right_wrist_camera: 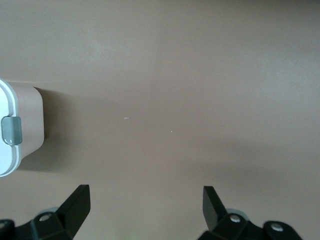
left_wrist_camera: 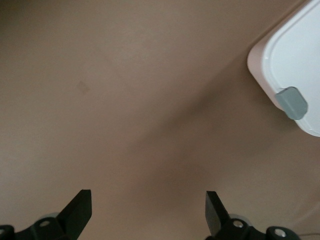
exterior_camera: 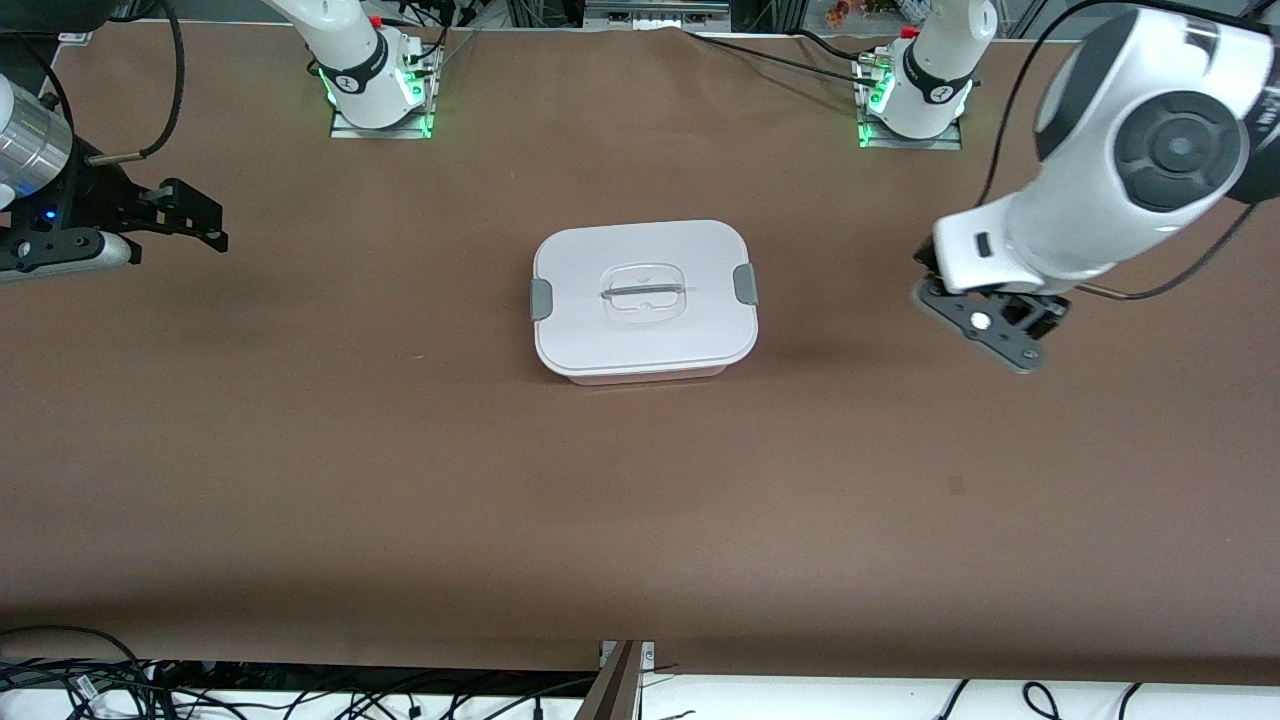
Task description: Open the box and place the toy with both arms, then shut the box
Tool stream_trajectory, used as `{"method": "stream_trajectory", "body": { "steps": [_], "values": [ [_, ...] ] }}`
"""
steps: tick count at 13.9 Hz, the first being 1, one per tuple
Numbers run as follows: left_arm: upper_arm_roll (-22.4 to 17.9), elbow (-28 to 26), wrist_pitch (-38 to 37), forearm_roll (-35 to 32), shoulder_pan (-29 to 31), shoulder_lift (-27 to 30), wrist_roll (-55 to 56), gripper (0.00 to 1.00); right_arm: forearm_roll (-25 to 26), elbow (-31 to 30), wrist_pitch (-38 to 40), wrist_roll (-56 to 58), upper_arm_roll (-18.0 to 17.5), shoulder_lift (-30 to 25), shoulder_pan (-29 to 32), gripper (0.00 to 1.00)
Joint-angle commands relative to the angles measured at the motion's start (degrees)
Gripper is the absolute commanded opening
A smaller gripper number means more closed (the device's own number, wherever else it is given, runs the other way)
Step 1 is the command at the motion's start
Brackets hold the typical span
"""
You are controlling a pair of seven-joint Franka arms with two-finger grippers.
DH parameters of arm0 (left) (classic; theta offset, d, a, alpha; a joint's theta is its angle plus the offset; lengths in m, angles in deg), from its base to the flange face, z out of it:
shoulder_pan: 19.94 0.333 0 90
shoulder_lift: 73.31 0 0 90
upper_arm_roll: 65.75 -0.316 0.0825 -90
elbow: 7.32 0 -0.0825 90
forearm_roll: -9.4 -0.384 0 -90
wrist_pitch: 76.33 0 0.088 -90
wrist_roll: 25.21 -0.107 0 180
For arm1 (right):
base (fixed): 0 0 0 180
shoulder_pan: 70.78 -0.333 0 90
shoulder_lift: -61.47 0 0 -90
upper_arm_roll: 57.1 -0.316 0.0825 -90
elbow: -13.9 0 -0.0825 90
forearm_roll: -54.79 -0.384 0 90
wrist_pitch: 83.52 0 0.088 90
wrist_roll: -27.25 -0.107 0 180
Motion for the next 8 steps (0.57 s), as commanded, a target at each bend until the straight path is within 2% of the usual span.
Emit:
{"method": "stream_trajectory", "body": {
  "steps": [1, 3, 4, 6, 7, 8],
  "values": [
    [-1.92, 0.11, -0.33, -0.05, 2.89, 3.85, 1.47, 1.00, 0.64, 0.10, 0.42, 0.18, -0.19, -0.50, 0.32, 1.00],
    [-16.46, -0.95, 5.01, 1.70, -6.12, 7.01, 2.01, 1.00, 0.81, 0.54, 0.33, 0.44, -0.36, -0.41, 0.24, 1.00],
    [-20.80, -2.61, 7.83, 4.06, -8.60, 8.16, 2.44, 1.00, 0.81, 0.63, 0.24, 0.97, -0.54, -0.41, 0.23, 1.00],
    [-26.52, -9.78, 10.91, 9.60, -10.55, 12.89, 7.33, 1.00, 0.99, 0.63, 0.24, 0.97, -0.54, -0.41, 0.23, 1.00],
    [-30.29, -14.44, 14.06, 10.58, -13.17, 15.88, 9.72, 1.00, 0.99, 0.54, 0.24, 0.97, -0.54, -0.32, 0.23, 1.00],
    [-31.90, -17.10, 15.75, 10.59, -14.50, 17.47, 9.39, 1.00, 0.99, 0.54, 0.15, 0.97, -0.54, -0.23, 0.23, 1.00]
  ]
}}
